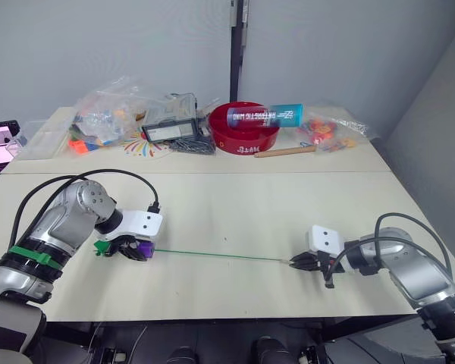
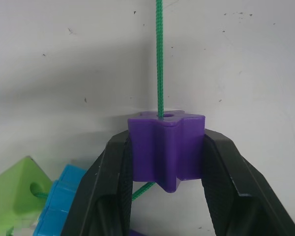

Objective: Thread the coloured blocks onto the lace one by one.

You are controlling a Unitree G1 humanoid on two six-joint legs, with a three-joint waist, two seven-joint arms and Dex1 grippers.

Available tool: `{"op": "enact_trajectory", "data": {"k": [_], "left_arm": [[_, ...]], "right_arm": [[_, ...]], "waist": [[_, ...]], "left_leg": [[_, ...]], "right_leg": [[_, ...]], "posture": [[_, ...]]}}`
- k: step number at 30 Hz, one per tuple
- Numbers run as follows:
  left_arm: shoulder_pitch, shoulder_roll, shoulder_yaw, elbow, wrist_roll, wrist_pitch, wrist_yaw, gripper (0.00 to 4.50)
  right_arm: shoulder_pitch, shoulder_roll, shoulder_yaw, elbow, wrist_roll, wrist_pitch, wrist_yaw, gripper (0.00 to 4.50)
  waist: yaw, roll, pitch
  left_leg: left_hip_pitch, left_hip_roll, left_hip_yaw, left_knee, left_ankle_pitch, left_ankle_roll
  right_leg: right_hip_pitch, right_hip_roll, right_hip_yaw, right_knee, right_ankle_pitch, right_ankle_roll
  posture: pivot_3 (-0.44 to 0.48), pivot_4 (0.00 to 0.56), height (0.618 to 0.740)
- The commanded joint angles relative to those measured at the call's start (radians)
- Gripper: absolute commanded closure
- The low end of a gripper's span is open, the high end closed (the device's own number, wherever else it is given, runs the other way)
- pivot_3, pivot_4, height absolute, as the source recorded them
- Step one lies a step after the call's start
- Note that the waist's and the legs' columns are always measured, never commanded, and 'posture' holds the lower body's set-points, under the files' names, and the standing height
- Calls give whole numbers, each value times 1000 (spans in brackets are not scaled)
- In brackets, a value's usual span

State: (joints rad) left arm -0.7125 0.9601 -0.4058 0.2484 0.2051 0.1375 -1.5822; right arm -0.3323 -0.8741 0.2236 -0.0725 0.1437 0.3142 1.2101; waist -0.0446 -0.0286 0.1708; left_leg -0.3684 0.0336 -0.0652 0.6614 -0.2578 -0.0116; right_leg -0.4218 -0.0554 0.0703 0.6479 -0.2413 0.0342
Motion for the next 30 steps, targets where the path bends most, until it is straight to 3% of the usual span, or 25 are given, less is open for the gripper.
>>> {"op": "enact_trajectory", "data": {"k": [1, 12, 30], "left_arm": [[23, 27, 4, 9, 24, 14, 4, 3105], [103, 93, 61, 39, 24, 23, 65, 3105], [227, 209, 147, 55, 9, 4, 107, 3105]], "right_arm": [[28, -21, -13, 30, -21, 0, -6, 4500], [5, 49, 7, -2, -31, 1, -64, 4500], [-51, 27, 39, 65, -56, -36, -1, 4500]], "waist": [[0, 0, 0], [-29, 0, 0], [-34, 0, 0]], "left_leg": [[0, 0, 0, 0, 0, 0], [3, 1, 0, 0, 0, 0], [8, 3, 4, 0, -1, 2]], "right_leg": [[0, 0, 0, 0, 0, 0], [1, 1, 1, 2, 0, -1], [0, 4, 5, 9, -2, -3]], "posture": [[0, 150, 731], [0, 150, 731], [0, 150, 731]]}}
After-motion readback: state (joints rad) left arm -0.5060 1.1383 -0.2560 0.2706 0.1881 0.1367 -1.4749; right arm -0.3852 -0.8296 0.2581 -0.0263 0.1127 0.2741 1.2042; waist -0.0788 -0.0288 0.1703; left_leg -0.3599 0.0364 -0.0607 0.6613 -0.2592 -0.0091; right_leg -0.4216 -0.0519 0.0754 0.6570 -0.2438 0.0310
